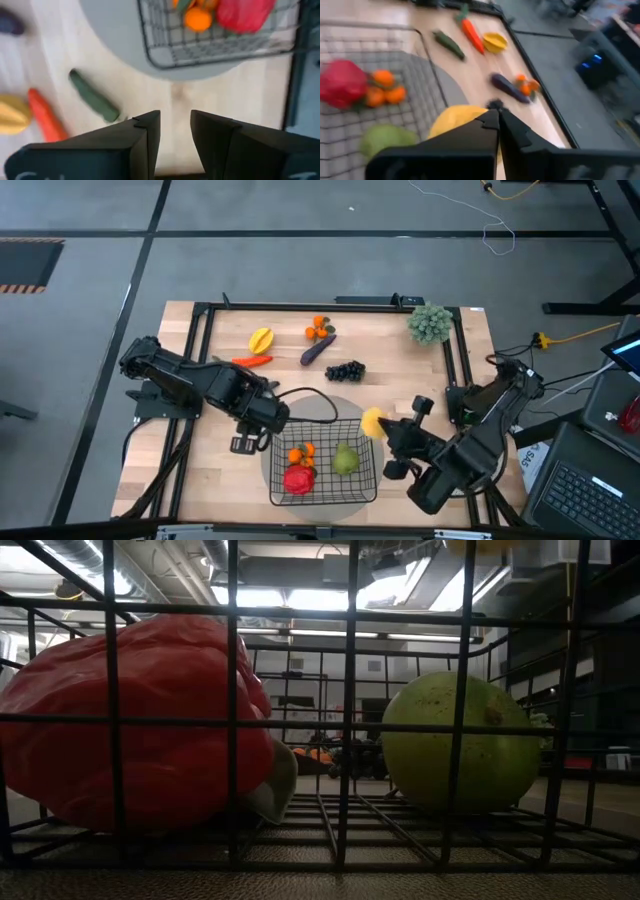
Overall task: Build produce basket
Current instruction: Put the yellow pear into the black wire basket, then put the starfruit into the black wire basket
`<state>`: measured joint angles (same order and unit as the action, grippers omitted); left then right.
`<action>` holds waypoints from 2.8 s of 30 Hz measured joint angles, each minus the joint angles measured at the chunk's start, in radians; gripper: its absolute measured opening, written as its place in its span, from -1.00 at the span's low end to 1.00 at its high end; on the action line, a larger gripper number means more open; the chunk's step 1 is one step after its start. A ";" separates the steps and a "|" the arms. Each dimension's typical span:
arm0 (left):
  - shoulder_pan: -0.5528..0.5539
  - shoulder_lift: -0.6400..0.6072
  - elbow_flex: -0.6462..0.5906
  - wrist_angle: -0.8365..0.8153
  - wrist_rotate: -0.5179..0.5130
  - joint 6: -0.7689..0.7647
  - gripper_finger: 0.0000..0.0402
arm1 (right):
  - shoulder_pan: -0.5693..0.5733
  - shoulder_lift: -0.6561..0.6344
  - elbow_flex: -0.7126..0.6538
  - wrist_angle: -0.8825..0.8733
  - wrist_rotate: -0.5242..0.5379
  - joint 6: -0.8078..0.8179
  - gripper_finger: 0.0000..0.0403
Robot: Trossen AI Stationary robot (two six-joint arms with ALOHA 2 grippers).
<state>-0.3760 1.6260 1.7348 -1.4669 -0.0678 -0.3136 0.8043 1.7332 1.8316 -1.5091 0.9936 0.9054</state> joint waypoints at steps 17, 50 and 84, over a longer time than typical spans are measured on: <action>-0.049 -0.032 0.000 -0.104 -0.047 -0.073 -0.52 | -0.237 -0.013 0.053 0.583 -0.507 -0.666 -1.00; 0.012 -0.189 0.000 -0.104 -0.298 -0.152 -0.52 | -0.385 0.000 0.083 0.542 -0.909 -0.631 -0.57; 0.958 -0.180 -0.555 0.307 0.060 0.351 -0.52 | -0.530 -0.134 0.437 -0.062 -0.733 -0.647 -0.57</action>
<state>0.5819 1.4456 1.1802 -1.1601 -0.0074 0.0378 0.2741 1.5995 2.2688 -1.5707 0.2607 0.2579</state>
